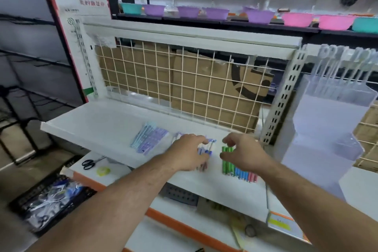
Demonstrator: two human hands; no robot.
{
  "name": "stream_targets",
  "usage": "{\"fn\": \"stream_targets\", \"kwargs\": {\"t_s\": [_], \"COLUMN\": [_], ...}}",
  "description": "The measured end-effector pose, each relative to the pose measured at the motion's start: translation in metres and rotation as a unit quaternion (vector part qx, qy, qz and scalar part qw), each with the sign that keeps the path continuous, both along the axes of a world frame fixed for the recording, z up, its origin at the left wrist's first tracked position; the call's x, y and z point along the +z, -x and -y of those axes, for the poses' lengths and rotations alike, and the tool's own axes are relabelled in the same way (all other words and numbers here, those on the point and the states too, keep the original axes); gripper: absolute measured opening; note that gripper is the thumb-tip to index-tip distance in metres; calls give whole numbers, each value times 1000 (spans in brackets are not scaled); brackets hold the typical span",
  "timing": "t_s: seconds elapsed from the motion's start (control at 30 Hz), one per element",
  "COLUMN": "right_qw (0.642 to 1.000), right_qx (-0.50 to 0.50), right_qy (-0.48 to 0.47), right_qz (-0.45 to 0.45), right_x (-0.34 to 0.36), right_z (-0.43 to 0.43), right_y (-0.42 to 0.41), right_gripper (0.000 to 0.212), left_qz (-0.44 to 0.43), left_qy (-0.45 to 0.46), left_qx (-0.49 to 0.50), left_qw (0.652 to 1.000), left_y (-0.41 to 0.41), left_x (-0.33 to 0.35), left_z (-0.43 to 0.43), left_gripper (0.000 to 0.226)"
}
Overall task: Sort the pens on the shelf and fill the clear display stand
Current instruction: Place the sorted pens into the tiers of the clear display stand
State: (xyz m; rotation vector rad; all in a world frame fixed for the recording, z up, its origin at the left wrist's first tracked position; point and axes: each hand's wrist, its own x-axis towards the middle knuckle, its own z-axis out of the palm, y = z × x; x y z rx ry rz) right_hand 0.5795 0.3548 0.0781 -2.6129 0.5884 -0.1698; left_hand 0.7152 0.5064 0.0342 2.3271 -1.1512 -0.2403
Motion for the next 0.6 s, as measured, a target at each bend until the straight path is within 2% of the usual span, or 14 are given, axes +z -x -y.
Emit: {"fn": "stream_targets", "kwargs": {"t_s": [0.3,0.43,0.53,0.6], "right_qw": [999,998,998,998], "right_qx": [-16,-11,-10,-12], "right_qy": [-41,-57,-53,-54], "right_qz": [-14,-17,-14,-14], "right_x": [-30,-40,-43,-46], "right_z": [-88,-106,-111,-110], "right_y": [-108,-140,-160,-172], "right_gripper": [44,38,36,35], "left_qz": [-57,-67,-53,-50], "left_qy": [-33,-4,10,4], "left_qx": [37,83,151,182], "left_qw": [997,994,987,982], "left_y": [-115,-153,-177,-189], "left_x": [-30,-46,-59,-65], "left_z": [-110,-130,-135,-134], "left_gripper": [48,30,10,13]}}
